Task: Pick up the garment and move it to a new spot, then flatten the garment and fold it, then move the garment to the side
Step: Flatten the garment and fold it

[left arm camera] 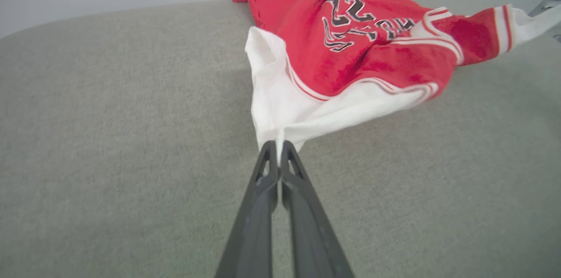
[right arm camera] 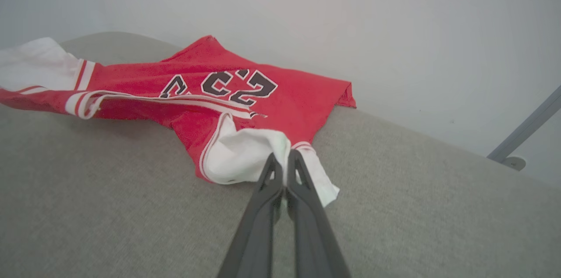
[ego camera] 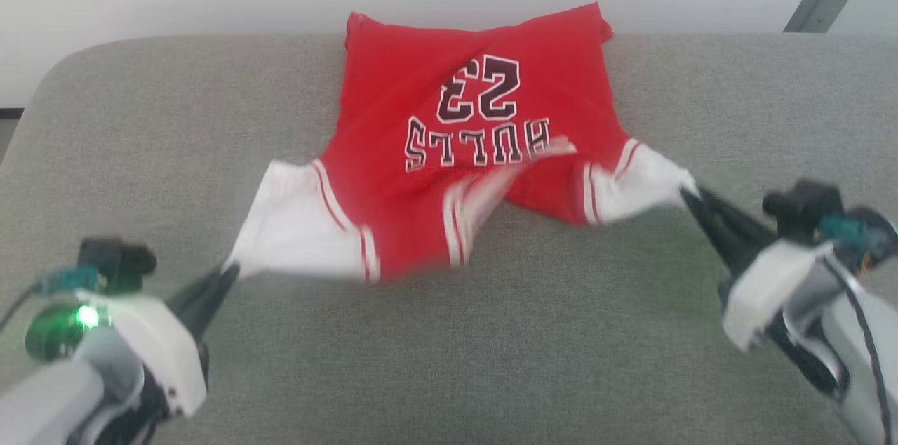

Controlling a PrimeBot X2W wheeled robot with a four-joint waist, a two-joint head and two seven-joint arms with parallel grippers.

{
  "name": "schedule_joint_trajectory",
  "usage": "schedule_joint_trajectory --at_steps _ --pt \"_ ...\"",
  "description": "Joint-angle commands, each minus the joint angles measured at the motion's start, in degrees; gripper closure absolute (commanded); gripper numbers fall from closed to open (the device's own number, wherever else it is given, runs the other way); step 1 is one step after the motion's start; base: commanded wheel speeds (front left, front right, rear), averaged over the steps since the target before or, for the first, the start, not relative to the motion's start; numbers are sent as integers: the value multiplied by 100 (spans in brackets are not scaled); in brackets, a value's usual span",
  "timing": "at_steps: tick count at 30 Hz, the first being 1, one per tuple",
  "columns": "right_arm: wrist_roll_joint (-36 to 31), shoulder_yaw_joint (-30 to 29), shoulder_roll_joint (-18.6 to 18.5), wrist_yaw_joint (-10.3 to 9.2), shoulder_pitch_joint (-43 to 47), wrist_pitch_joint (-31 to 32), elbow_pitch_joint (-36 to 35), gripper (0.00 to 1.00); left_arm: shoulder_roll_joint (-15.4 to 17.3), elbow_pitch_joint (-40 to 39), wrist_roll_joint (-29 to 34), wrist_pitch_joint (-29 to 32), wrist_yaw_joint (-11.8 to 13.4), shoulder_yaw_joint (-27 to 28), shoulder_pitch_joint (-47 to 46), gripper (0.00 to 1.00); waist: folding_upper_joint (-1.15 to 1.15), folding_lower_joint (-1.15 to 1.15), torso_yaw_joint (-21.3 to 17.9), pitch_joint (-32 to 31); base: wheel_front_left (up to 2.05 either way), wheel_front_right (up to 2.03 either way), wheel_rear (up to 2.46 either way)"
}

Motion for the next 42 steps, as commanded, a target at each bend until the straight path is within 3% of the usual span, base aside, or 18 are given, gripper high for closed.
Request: schedule_joint_trajectory --at_steps 1,13,22,29,30,31,32,42 --pt "47 65 -211 -11 252 80 -181 100 135 -209 -102 8 182 -15 271 100 0 0 0 -3 0 0 0" --pt "891 -6 -1107 -11 1762 479 -921 100 838 -1029 -811 -328 1232 106 1654 100 0 0 20 68 0 0 0" --pt "1369 -50 -1549 -11 2462 1053 -1245 100 1102 -1411 -1134 -523 1578 203 2175 100 0 0 26 167 0 0 0" --pt "1346 -123 -1383 -11 2533 1303 -1176 100 945 -1540 -1152 -631 1584 284 2189 100 0 0 41 213 0 0 0" --pt "1358 -221 -1287 -11 2476 1442 -1126 63 882 -1545 -1107 -652 1603 283 2146 100 0 0 49 224 0 0 0" --pt "1358 -221 -1287 -11 2476 1442 -1126 63 882 -1545 -1107 -652 1603 283 2146 100 0 0 49 224 0 0 0" --pt "1356 -266 -1245 -11 2441 1524 -1138 0 841 -1556 -1081 -659 1596 285 2115 100 0 0 54 226 0 0 0" --pt "1353 -1407 -1123 -10 1901 2250 -2065 0 488 -1627 -810 -644 1523 216 1790 100 0 0 240 397 0 0 0"
